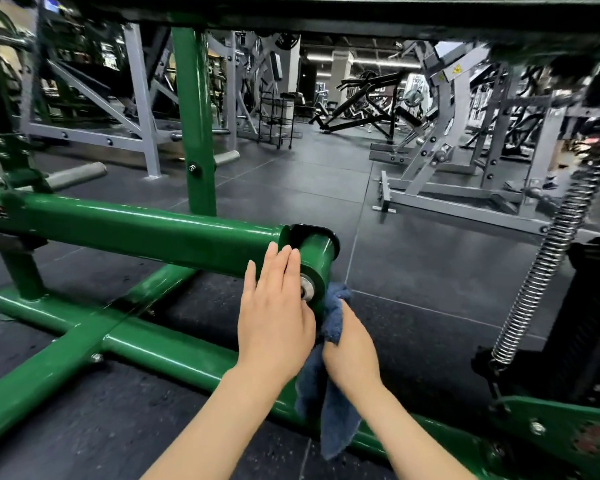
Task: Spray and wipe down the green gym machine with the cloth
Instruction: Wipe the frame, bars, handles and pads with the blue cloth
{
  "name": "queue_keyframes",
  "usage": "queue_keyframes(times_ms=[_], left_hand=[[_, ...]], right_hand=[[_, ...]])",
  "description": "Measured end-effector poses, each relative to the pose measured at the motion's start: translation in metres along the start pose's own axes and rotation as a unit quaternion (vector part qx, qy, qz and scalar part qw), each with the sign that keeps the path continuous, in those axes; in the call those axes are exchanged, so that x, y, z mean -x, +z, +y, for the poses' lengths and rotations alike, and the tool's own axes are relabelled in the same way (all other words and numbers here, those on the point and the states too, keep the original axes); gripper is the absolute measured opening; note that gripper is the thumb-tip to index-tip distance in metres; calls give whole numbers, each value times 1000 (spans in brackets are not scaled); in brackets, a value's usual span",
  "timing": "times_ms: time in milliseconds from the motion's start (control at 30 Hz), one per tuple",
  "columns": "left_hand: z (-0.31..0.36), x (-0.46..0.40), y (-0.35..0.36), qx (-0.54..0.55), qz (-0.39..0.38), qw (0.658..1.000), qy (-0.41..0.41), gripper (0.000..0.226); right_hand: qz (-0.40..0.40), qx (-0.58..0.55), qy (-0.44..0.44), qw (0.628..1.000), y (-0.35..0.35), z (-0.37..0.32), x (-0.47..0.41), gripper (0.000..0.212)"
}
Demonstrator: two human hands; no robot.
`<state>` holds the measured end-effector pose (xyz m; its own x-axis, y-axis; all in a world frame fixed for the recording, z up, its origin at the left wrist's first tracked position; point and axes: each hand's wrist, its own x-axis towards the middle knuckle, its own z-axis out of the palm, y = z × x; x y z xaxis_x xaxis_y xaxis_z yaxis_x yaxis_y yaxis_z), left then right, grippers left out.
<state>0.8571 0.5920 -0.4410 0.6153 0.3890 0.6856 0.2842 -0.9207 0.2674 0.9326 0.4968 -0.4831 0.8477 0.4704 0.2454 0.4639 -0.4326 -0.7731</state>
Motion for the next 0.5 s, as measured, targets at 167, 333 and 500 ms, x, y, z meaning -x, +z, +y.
queue_keyframes(times_ms=[167, 333, 500], left_hand=[[-5, 2, 7, 72, 9, 997, 9, 69], [-17, 6, 15, 115, 9, 993, 25, 75], [-16, 14, 23, 134, 17, 991, 21, 83]], right_hand=[[154, -130, -81, 976, -11, -45, -19, 36], [46, -78, -83, 992, -1, -11, -18, 68], [-64, 39, 1, 997, 16, 35, 12, 80]])
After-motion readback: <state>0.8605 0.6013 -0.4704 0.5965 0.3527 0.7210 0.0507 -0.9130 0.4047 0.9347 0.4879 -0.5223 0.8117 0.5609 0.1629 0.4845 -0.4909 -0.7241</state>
